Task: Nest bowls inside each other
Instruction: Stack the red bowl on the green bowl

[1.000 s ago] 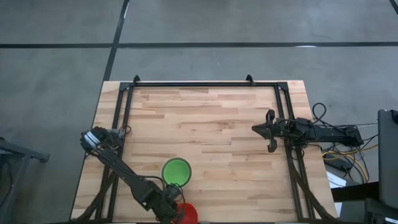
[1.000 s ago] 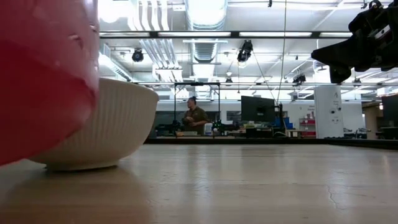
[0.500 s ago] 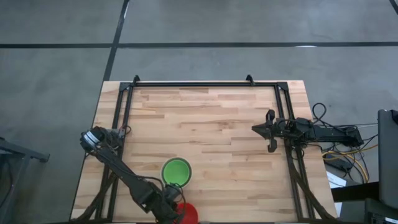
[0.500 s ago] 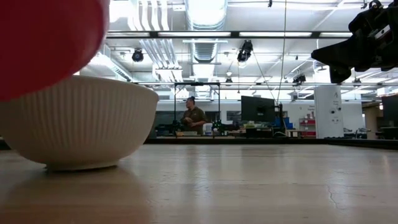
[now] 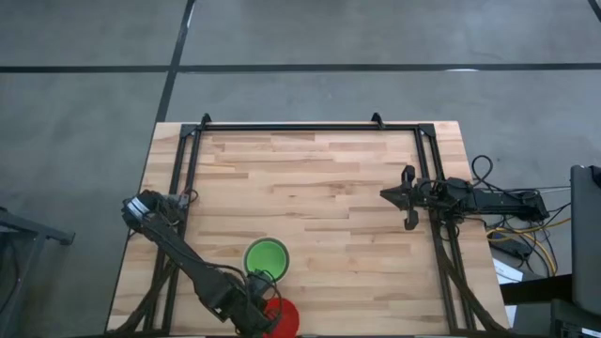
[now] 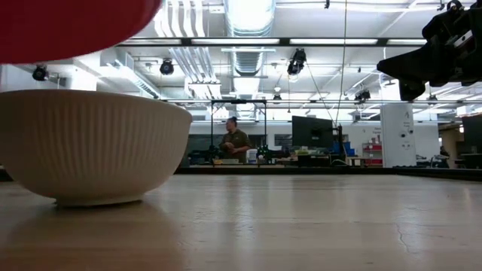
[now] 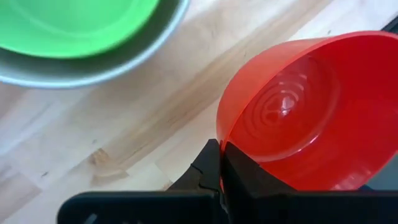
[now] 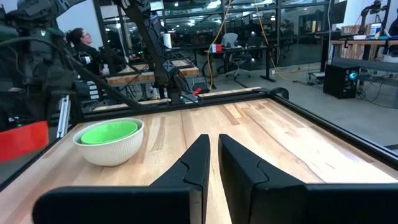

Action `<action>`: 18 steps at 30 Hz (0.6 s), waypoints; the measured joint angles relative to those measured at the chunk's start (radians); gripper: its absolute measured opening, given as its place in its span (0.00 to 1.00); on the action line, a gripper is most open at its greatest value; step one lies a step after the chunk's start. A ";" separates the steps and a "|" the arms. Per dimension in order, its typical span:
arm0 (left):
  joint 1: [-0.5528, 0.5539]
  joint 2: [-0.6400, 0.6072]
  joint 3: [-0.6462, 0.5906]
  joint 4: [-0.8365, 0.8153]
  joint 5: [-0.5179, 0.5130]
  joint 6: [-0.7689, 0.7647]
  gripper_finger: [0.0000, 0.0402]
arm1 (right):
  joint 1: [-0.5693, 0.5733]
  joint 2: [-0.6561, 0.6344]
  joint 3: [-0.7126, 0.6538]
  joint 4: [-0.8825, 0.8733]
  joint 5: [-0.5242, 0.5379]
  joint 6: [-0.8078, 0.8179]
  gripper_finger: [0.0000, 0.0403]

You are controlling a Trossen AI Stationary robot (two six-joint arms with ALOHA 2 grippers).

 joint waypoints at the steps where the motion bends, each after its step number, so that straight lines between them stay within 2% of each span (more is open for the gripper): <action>1: 0.002 0.000 0.012 -0.020 -0.007 0.000 0.00 | 0.000 0.000 0.000 0.000 0.000 0.000 0.08; 10: 0.009 -0.011 0.062 -0.095 -0.111 0.002 0.00 | 0.000 0.000 0.000 0.000 0.000 0.000 0.08; 18: 0.011 -0.019 0.061 -0.069 -0.127 0.054 0.00 | 0.000 0.000 0.000 0.000 0.000 0.001 0.08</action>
